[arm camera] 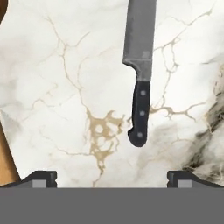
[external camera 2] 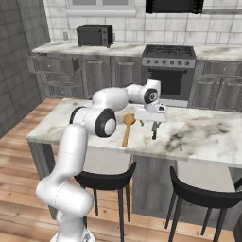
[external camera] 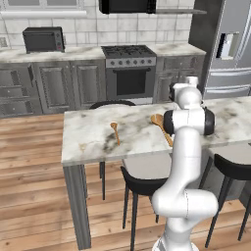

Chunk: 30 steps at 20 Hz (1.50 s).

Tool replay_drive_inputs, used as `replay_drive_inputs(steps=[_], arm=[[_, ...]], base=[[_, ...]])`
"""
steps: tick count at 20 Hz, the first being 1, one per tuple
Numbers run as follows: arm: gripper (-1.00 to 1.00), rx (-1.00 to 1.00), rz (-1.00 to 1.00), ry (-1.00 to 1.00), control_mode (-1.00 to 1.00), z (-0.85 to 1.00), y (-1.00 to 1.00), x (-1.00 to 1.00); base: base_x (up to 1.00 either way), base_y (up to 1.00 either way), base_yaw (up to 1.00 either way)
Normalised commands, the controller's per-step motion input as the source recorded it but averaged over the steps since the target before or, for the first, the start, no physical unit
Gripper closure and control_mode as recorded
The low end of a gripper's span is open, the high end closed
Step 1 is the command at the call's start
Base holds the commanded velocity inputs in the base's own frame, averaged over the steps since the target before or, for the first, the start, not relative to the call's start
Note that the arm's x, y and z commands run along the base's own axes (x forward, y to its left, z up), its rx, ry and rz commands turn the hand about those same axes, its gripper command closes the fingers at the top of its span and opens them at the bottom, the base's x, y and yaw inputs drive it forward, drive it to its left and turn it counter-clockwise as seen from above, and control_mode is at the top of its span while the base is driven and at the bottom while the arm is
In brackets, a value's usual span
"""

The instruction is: Pick up the metallic utensils from the counter and place them in the open drawer. Make sure not to pick up any wooden utensils.

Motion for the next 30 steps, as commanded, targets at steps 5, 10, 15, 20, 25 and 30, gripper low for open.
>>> replay_drive_inputs(steps=[5, 10, 15, 20, 25, 30], arm=[[-1.00, 0.00, 0.00, 0.01, -1.00, -0.25, -0.31, 0.18], [-1.00, 0.00, 0.00, 0.00, -1.00, -0.27, -0.37, 0.22], [-1.00, 0.00, 0.00, 0.00, -1.00, -0.08, -0.05, 0.03], [-1.00, 0.00, 0.00, 0.00, -1.00, -0.07, 0.09, -0.12], [-1.00, 0.00, 0.00, 0.00, -1.00, -0.15, 0.27, -0.31], [-1.00, 0.00, 0.00, 0.00, -1.00, -0.22, 0.21, -0.12]], base=[[0.00, 0.00, 0.00], [0.00, 0.00, 0.00], [0.00, 0.00, 0.00], [0.00, 0.00, 0.00], [0.00, 0.00, 0.00], [0.00, 0.00, 0.00]])
